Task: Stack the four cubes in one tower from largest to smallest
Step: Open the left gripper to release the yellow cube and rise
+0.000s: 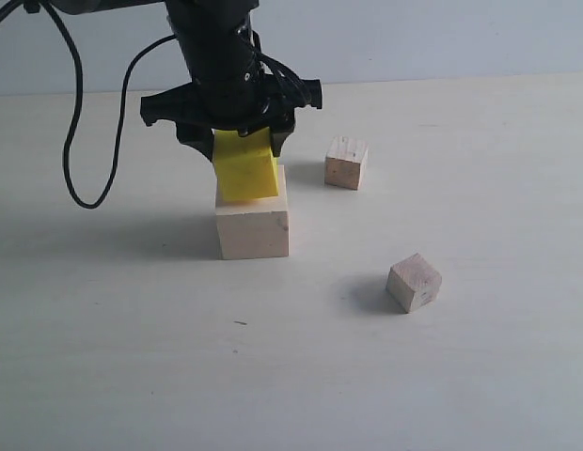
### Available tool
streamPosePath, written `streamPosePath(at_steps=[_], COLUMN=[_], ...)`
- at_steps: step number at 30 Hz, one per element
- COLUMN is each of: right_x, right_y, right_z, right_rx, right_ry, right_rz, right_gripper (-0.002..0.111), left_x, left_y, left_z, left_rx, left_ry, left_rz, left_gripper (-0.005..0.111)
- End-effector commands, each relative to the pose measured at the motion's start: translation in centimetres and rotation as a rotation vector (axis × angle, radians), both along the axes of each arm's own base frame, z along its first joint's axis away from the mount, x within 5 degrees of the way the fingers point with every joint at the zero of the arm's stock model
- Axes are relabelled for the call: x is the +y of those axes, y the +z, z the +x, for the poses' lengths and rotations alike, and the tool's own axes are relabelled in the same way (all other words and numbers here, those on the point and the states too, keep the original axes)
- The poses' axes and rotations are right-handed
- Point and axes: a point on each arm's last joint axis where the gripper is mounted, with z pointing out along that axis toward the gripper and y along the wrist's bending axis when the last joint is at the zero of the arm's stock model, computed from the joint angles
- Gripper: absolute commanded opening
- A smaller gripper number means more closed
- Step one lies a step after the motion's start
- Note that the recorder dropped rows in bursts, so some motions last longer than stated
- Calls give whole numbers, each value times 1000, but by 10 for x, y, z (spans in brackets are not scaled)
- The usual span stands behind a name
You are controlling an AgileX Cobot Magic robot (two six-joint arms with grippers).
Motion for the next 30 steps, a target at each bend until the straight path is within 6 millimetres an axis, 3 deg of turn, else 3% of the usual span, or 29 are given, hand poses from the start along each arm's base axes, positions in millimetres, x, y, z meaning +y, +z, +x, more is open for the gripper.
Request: streamPosePath(at_steps=[1, 30], right_x=[-1, -1], right_y=[1, 0], right_z=[0, -1], right_rx=[-12, -4], right_ry=[-8, -8], right_rz=[9, 5], right_gripper=[0, 0], left_x=[0, 1], left_y=[2, 1], left_z=[2, 2], left_rx=[-9, -6], left_ry=[7, 20], left_rz=[-11, -3], left_gripper=[0, 0])
